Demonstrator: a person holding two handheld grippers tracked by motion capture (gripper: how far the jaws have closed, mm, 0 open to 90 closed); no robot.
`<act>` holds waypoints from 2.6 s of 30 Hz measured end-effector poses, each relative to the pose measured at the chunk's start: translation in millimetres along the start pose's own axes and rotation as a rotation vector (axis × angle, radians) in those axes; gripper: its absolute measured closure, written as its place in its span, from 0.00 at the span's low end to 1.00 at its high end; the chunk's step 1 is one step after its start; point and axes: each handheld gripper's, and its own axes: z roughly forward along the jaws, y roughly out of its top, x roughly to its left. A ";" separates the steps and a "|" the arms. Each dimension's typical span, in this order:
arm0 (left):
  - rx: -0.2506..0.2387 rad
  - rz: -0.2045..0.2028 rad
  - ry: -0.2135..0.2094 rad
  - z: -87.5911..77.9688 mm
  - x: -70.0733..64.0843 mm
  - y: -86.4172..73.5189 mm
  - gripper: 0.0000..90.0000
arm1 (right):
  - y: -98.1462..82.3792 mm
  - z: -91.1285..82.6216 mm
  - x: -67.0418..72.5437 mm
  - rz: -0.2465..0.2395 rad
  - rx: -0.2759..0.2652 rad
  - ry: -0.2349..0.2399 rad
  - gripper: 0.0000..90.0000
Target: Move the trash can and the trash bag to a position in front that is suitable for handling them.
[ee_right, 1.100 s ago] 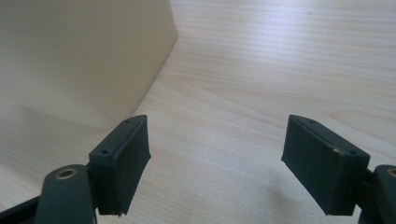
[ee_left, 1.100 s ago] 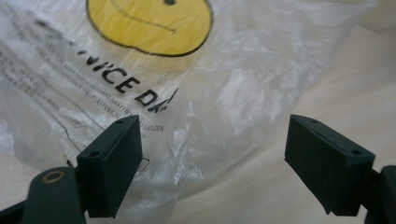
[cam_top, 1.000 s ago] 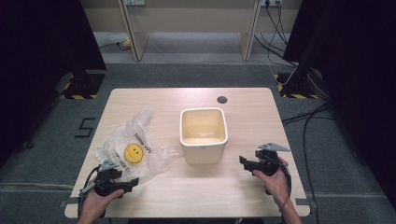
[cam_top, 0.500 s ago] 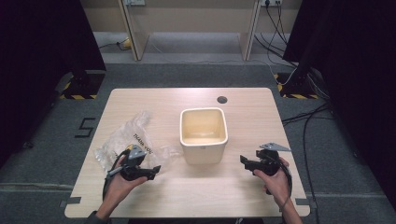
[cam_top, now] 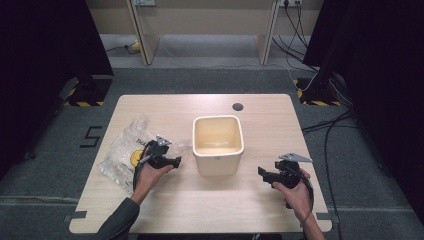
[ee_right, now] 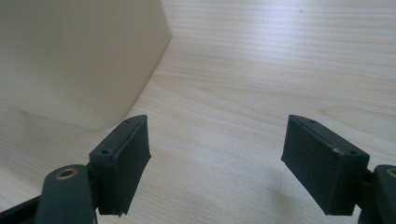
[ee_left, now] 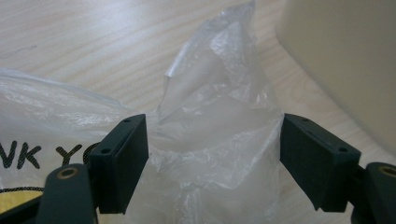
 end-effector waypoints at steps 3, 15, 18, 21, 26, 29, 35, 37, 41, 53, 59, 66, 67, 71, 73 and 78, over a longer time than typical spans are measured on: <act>-0.034 -0.023 -0.008 -13.4 7.4 3.2 0.25 | -0.5 -0.6 -1.4 0.002 0.001 -0.001 0.26; -0.102 -0.083 -0.067 -71.1 57.9 -32.9 0.24 | -1.7 -2.7 -2.7 0.006 0.002 -0.008 0.26; -0.103 -0.099 -0.050 -80.5 77.1 -52.5 0.24 | -1.8 -4.0 -4.4 0.013 -0.004 -0.015 0.26; -0.067 -0.113 -0.001 -82.3 86.7 -72.7 0.24 | -3.0 -4.2 -5.7 0.018 0.001 -0.017 0.26; -0.026 -0.159 -0.003 -85.3 75.7 -94.5 0.24 | -3.4 -4.3 -4.9 0.015 0.003 -0.014 0.25; 0.009 -0.141 -0.011 -87.7 57.8 -98.7 0.24 | -3.6 -3.8 -4.7 0.014 0.006 -0.016 0.25; 0.030 -0.126 -0.059 -96.3 25.6 -98.9 0.23 | -3.8 -5.4 -4.8 0.013 0.003 -0.016 0.25; 0.026 -0.109 -0.083 -98.9 16.5 -97.7 0.22 | -4.4 -5.6 -5.3 0.020 0.005 -0.015 0.25; 0.011 -0.075 -0.116 -99.9 8.2 -89.8 0.22 | -4.2 -5.8 -6.4 0.019 0.002 -0.018 0.26; -0.011 0.009 -0.093 -50.7 6.2 -60.2 0.22 | -5.2 -4.8 -5.9 0.021 0.010 -0.015 0.26; 0.002 -0.002 -0.022 -20.3 8.9 -45.5 0.22 | -5.7 -4.0 -5.8 0.020 0.013 -0.011 0.26; 0.008 -0.040 0.053 5.3 16.7 -27.6 0.22 | -6.0 -4.2 -7.4 0.021 0.016 -0.012 0.25; 0.009 -0.048 0.060 7.7 18.6 -26.2 0.22 | -5.8 -3.9 -7.5 0.021 0.014 -0.012 0.26; -0.004 -0.081 0.080 10.6 26.8 -21.6 0.22 | -6.3 -3.8 -7.8 0.017 0.016 -0.011 0.25; -0.011 -0.099 0.084 10.3 31.9 -21.0 0.22 | -6.2 -3.4 -7.6 0.019 0.016 -0.012 0.26; -0.050 -0.118 0.058 2.6 33.3 -17.3 0.22 | -6.2 -3.3 -7.3 0.017 0.017 -0.012 0.26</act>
